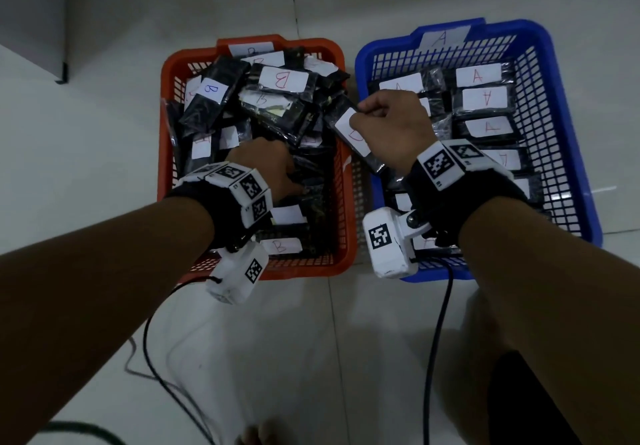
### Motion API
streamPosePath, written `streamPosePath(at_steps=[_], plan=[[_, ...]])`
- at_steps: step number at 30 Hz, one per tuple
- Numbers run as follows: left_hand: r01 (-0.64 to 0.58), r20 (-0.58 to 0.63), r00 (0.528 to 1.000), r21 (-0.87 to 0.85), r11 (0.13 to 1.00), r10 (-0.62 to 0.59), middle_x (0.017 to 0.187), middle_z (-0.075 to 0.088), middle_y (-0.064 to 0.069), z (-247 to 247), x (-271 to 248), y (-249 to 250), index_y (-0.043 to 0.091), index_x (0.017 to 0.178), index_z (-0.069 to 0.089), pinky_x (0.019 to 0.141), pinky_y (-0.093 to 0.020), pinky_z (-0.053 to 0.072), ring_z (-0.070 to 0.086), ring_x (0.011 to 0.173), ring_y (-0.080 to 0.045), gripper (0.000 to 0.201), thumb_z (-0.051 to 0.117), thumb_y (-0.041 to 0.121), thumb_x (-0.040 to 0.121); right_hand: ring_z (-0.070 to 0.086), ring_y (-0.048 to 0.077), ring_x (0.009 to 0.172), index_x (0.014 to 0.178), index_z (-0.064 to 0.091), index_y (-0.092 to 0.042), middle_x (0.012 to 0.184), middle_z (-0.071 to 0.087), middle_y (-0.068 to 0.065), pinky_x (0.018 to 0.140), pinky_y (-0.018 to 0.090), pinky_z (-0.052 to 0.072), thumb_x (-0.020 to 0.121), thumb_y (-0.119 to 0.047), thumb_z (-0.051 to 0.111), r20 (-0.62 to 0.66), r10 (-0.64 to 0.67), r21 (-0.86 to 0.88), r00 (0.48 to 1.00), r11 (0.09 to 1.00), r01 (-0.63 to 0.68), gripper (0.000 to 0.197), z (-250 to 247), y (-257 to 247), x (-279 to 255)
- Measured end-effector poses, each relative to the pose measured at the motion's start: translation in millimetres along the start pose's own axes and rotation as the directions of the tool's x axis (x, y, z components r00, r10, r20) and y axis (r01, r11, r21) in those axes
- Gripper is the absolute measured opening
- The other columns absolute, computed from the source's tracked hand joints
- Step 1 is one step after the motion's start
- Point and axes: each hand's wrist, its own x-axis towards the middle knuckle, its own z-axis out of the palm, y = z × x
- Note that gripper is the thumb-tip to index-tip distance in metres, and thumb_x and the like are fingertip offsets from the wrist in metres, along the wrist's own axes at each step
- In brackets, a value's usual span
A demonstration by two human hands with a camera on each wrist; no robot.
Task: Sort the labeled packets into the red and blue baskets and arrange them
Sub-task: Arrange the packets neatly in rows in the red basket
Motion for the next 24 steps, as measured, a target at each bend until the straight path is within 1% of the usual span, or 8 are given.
streamPosePath(at_steps=[4, 8, 11, 13, 15, 18, 21, 24], plan=[[0.036, 0.03, 0.999, -0.079, 0.996, -0.034, 0.067, 0.066, -0.005, -4.7, -3.3, -1.0, 0.017, 0.075, 0.073, 0.06, -0.026, 0.048, 0.062, 0.069, -0.022, 0.059, 0.039, 0.062, 0.092, 0.056, 0.001, 0.065, 0.088, 0.068, -0.023, 0.066, 0.059, -0.015, 0.069, 0.021, 0.045, 0.083, -0.026, 0.07, -0.006, -0.002, -0.003, 1.0, 1.0, 0.002, 0.006, 0.9, 0.2, 0.2], [0.074, 0.131, 0.99, -0.179, 0.981, -0.051, 0.077, 0.067, -0.012, -7.1, -4.5, 0.0, 0.011, 0.078, 0.071, 0.082, -0.038, 0.051, 0.062, 0.08, -0.028, 0.083, 0.017, 0.073, 0.09, 0.057, 0.004, 0.066, 0.089, 0.068, -0.021, 0.067, 0.059, -0.014, 0.068, 0.022, 0.045, 0.084, -0.027, 0.069, -0.009, -0.013, -0.011, 1.0, 1.0, 0.013, 0.008, 1.7, 0.9, -0.9], [-0.036, 0.185, 0.981, -0.144, 0.989, 0.063, 0.067, 0.069, -0.003, -4.4, -5.2, -8.3, 0.02, 0.071, 0.074, 0.076, -0.034, 0.054, 0.064, 0.07, -0.017, 0.079, 0.033, 0.088, 0.071, 0.06, 0.007, 0.068, 0.085, 0.067, -0.022, 0.067, 0.061, -0.012, 0.07, 0.024, 0.048, 0.083, -0.026, 0.07, -0.006, -0.007, -0.006, 1.0, 1.0, 0.007, 0.006, 2.7, 1.7, -1.1], [-0.123, 0.137, 0.981, -0.116, 0.986, 0.138, 0.079, 0.074, 0.004, -0.9, -8.3, -12.4, 0.026, 0.089, 0.078, 0.075, -0.031, 0.055, 0.067, 0.074, -0.012, 0.058, 0.057, 0.077, 0.07, 0.061, 0.01, 0.072, 0.083, 0.066, -0.023, 0.068, 0.062, -0.012, 0.073, 0.026, 0.051, 0.082, -0.026, 0.07, -0.019, -0.006, 0.001, 1.0, 1.0, 0.006, 0.005, 3.3, 1.8, -1.3], [-0.114, 0.061, 0.991, -0.132, 0.985, 0.123, 0.092, 0.074, 0.003, 6.3, -9.7, -12.9, 0.025, 0.102, 0.076, 0.079, -0.031, 0.056, 0.068, 0.083, -0.014, 0.044, 0.074, 0.057, 0.072, 0.062, 0.011, 0.073, 0.085, 0.066, -0.022, 0.07, 0.063, -0.011, 0.075, 0.026, 0.052, 0.082, -0.025, 0.07, -0.023, -0.009, 0.001, 1.0, 1.0, 0.009, 0.005, 3.3, 0.8, -2.7], [-0.059, -0.009, 0.998, -0.231, 0.971, 0.059, 0.094, 0.075, 0.003, 14.5, -10.4, -12.2, 0.026, 0.103, 0.075, 0.081, -0.033, 0.056, 0.068, 0.086, -0.015, 0.041, 0.08, 0.049, 0.07, 0.059, 0.008, 0.068, 0.086, 0.066, -0.023, 0.068, 0.061, -0.012, 0.07, 0.024, 0.048, 0.082, -0.025, 0.069, -0.015, -0.026, -0.014, 1.0, 1.0, 0.026, 0.005, 2.8, 0.0, -5.9], [-0.093, -0.033, 0.996, -0.293, 0.952, 0.087, 0.096, 0.075, 0.003, 15.5, -10.3, -15.2, 0.023, 0.105, 0.075, 0.084, -0.026, 0.052, 0.068, 0.09, -0.014, 0.035, 0.08, 0.039, 0.074, 0.059, 0.006, 0.069, 0.087, 0.065, -0.023, 0.069, 0.061, -0.011, 0.067, 0.019, 0.045, 0.082, -0.027, 0.07, 0.013, -0.053, -0.026, 0.998, 0.998, 0.054, 0.008, 1.4, -0.7, -10.6], [-0.146, -0.079, 0.989, -0.349, 0.926, 0.126, 0.094, 0.075, 0.006, 9.3, -13.4, -16.6, 0.023, 0.103, 0.075, 0.085, -0.026, 0.055, 0.068, 0.085, -0.008, 0.026, 0.074, 0.037, 0.081, 0.063, 0.009, 0.073, 0.085, 0.065, -0.024, 0.073, 0.065, -0.008, 0.066, 0.017, 0.046, 0.081, -0.028, 0.072, 0.052, -0.084, -0.007, 0.995, 0.996, 0.084, 0.008, -0.1, -1.2, -17.4]])
